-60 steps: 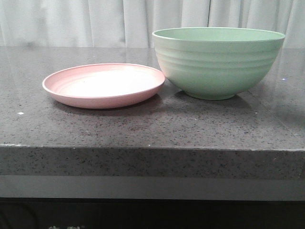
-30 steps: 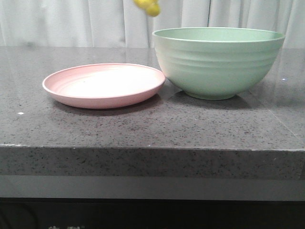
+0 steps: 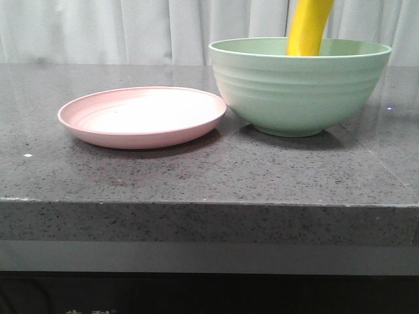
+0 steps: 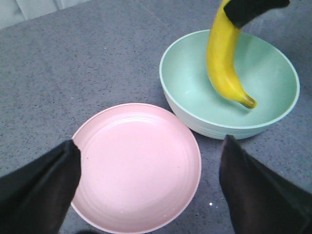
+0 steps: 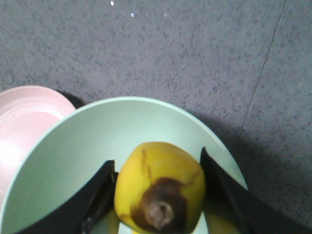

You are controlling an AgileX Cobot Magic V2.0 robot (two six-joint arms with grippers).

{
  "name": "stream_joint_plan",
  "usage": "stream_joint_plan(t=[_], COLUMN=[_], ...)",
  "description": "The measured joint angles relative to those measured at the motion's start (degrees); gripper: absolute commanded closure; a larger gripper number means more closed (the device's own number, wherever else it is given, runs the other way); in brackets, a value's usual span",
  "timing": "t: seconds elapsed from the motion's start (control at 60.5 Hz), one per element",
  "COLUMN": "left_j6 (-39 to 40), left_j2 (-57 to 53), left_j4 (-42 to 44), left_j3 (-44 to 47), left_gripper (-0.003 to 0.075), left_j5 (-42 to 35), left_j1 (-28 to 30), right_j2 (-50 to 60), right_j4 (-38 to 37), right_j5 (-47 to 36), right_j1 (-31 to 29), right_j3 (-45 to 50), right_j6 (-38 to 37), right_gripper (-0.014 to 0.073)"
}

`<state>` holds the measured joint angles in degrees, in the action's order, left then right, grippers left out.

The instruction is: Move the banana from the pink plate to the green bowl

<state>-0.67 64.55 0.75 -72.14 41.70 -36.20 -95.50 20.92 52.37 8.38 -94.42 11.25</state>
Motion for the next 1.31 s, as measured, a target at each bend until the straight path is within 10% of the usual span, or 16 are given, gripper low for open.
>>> stream_joint_plan(t=[0.446, 0.926, 1.091, 1.306], left_j6=[0.0, 0.0, 1.6, 5.2], left_j2=[0.0, 0.0, 0.0, 0.0], left_j4=[0.0, -0.2, 0.7, 3.0], left_j3=[1.5, 2.1, 2.1, 2.1], left_gripper=[0.0145, 0.0145, 0.0188, 0.0473], left_j5=[0.0, 0.0, 0.0, -2.1], left_j1=[2.1, 2.1, 2.9, 10.0], right_j2=[-2.8, -2.8, -0.2, 7.1], right_j4=[-0.1, -0.1, -0.8, -8.1], right_j5=[-0.1, 1.6, 3.6, 8.2], right_j1=[0.5, 0.6, 0.6, 0.0], right_j3=[0.0, -0.3, -0.3, -0.6], right_j6=[-0.4, -0.4, -2.6, -10.5], right_gripper=[0.0196, 0.0190, 0.0307, 0.0650])
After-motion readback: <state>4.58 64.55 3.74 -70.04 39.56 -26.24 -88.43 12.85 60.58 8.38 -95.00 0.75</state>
